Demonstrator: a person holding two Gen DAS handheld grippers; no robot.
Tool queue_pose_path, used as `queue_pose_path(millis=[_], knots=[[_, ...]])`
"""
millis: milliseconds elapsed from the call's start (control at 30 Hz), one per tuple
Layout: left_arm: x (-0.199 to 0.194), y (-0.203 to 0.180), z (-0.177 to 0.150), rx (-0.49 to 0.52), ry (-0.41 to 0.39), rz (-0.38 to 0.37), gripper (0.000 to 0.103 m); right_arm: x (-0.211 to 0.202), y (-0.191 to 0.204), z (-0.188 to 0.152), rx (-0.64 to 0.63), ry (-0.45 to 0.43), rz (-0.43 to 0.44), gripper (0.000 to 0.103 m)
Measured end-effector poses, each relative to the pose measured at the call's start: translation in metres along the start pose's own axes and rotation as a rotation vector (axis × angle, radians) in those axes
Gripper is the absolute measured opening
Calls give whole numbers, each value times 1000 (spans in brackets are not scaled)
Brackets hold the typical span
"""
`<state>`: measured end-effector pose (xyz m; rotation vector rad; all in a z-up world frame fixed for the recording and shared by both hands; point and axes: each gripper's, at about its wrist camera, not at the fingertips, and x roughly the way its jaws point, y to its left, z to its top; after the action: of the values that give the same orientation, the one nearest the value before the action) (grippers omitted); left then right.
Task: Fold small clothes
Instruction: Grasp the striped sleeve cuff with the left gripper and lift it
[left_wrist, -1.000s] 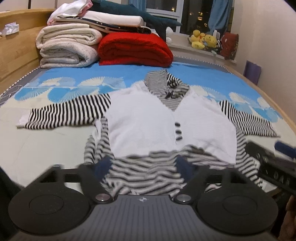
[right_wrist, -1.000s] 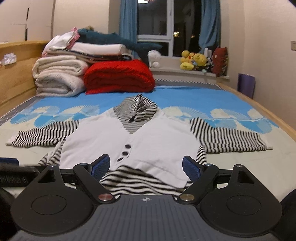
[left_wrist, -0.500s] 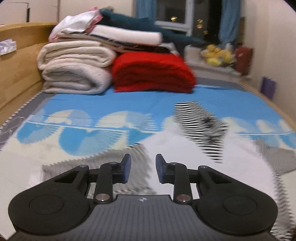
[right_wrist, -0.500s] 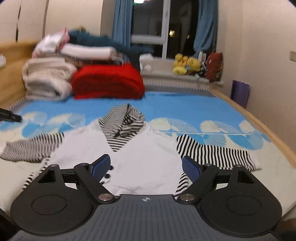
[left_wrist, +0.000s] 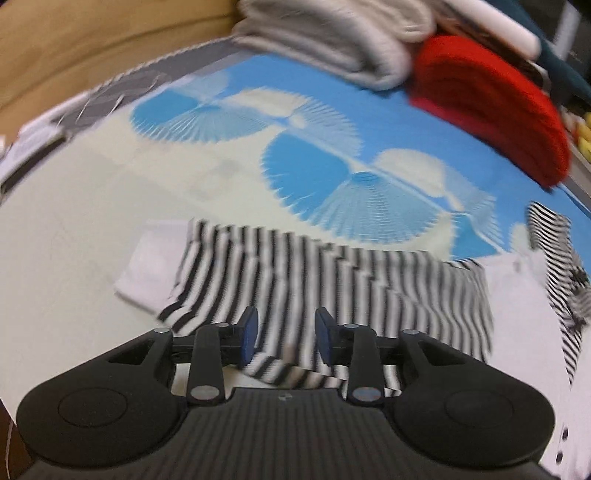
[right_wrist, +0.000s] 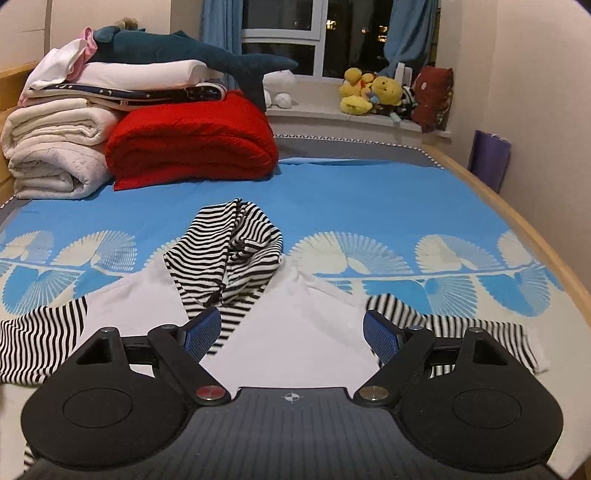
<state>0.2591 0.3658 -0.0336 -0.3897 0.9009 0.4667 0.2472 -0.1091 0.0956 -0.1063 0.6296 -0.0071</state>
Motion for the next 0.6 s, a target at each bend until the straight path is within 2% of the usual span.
queue_pose_path(millis=[67, 133, 167, 233, 333, 400, 500, 600], knots=[[15, 15, 2, -51, 52, 3, 60, 14, 2, 1, -5, 2, 2, 85], [25, 26, -1, -122, 95, 25, 65, 26, 0, -2, 2, 17, 16, 85], [30, 36, 0, -164, 117, 33, 70, 32, -1, -3, 8, 30, 22, 85], [39, 48, -1, -238, 165, 40, 73, 42, -1, -7, 23, 62, 39, 85], [48, 64, -1, -351, 209, 37, 73, 51, -1, -6, 16, 72, 60, 85], [54, 72, 0, -425, 207, 28, 72, 56, -3, -4, 10, 69, 62, 85], [62, 78, 3, -480, 185, 23, 70, 65, -13, 1, 41, 83, 75, 83], [68, 80, 3, -509, 185, 49, 54, 71, -25, 6, 83, 92, 78, 75]])
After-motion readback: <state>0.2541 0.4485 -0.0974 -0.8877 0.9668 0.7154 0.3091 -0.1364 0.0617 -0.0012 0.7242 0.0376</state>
